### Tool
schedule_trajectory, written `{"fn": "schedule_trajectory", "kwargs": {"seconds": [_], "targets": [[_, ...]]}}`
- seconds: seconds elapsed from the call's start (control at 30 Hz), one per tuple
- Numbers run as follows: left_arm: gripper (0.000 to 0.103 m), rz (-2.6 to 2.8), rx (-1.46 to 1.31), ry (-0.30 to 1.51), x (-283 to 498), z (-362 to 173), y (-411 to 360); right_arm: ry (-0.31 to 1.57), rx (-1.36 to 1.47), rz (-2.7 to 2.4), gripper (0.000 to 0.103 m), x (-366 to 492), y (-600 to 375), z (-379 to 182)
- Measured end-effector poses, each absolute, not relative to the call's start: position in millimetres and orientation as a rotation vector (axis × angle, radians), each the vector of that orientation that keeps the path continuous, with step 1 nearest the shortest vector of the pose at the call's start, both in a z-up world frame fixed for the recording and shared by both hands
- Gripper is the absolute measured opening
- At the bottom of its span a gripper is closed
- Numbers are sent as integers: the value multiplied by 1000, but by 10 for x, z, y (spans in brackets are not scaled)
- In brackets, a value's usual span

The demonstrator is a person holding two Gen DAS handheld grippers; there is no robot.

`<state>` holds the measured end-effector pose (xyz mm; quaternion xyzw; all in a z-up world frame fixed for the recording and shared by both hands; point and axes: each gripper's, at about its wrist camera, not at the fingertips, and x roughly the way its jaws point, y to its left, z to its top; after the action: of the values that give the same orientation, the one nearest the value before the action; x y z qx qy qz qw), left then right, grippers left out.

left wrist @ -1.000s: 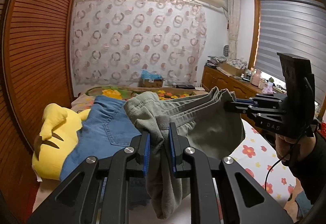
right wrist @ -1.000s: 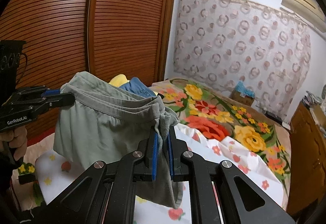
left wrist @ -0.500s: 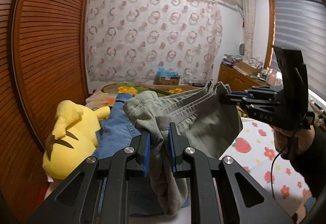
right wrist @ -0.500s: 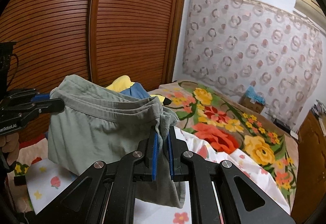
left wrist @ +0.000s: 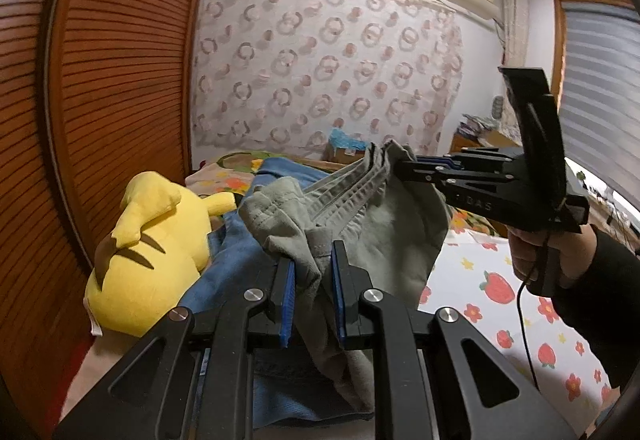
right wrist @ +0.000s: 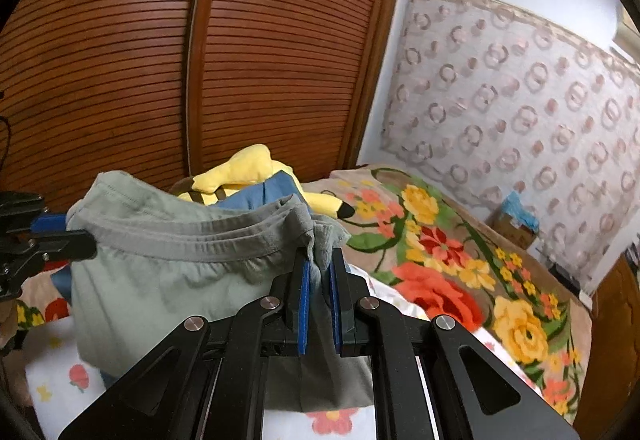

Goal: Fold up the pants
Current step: 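Carry the garment over and lower it onto the folded denim with both tools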

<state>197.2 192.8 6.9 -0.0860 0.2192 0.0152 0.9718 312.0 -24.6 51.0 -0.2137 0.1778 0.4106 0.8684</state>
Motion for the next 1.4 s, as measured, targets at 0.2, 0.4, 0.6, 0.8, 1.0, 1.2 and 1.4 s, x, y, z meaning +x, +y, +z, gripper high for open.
{"fn": "schedule_trajectory", "kwargs": {"seconds": [0.2,0.4,0.6,0.8,1.0,1.2,1.4], "targets": [[17,80,-244,436,1937,-13,2029,352,-471,901,9,3229,-93,533],[17,95,-248,444,1903,-48,2052,338,-484,939,9,3305,6,492],[17,116,-255,436,1813,-76,2037,334,-500,975,8,3361,121,448],[17,145,-282,426,1748,-114,2045,343,-507,993,8,3445,169,423],[17,187,-293,458,1726,-215,2041,385,-511,1009,8,3497,223,392],[18,205,-300,480,1752,-279,2081,473,-474,994,19,3635,132,401],[18,212,-297,489,1764,-307,2093,512,-421,984,23,3670,-85,478]]}}
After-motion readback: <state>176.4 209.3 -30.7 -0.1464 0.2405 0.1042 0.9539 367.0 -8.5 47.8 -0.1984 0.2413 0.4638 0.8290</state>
